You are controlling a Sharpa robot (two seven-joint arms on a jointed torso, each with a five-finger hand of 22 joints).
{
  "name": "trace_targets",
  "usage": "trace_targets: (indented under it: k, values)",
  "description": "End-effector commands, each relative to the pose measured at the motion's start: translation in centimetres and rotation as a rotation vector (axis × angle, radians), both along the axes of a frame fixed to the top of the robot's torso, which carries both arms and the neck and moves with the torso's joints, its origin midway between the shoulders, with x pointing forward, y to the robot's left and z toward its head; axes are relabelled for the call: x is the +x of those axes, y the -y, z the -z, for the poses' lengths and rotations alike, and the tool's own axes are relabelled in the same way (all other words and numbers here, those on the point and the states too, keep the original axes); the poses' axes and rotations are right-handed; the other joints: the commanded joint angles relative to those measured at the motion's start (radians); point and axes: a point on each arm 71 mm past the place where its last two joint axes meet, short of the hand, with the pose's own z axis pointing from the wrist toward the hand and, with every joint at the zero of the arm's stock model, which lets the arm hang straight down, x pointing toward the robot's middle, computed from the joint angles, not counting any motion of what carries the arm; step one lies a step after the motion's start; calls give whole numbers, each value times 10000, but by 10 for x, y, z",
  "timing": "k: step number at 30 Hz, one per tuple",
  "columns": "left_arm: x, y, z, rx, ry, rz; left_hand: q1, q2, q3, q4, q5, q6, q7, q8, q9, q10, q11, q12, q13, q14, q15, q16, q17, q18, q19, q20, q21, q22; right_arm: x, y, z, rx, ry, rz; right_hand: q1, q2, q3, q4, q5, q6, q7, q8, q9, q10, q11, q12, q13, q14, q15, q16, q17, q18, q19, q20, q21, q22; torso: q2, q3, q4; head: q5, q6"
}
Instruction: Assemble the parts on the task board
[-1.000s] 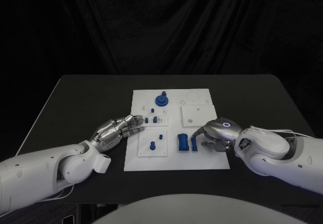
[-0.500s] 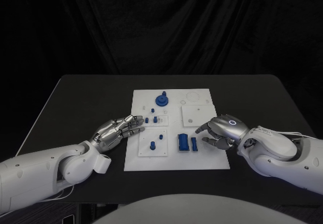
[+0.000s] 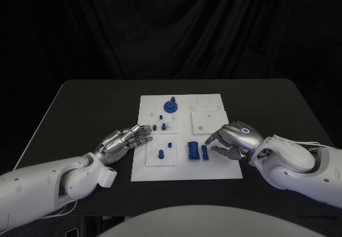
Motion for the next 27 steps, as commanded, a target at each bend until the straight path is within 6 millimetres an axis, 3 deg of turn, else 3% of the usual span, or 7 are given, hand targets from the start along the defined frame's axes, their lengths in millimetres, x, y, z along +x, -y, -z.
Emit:
trace_targets:
  k: [1,27]
  values:
    - [-2,0,1,-80,-20,-28,-10,-17,43,4,29,66,414,60,10,54,19,40,8,57,14,35,13,-153,48,31,13,-15,-2,-2,2,-96,-133,-64,-7,-43,-14,-73,-5,49,-29,39,-10,842,-110,47,2226,778,-59,39,1203,-63,496,-77,29,2196,-17,6,-11,-12,-2]
    - [-2,0,2,-97,-47,-10,-5,-17,59,-3,34,63,416,63,9,56,29,40,8,64,21,45,15,-157,58,33,17,-9,6,-5,21,-1077,-891,257,29,-40,9,-166,-15,-227,-11,-198,-147,790,-115,-4,2121,761,-78,-1,1113,-45,467,-107,-45,2171,-1,-1,0,-5,-2]
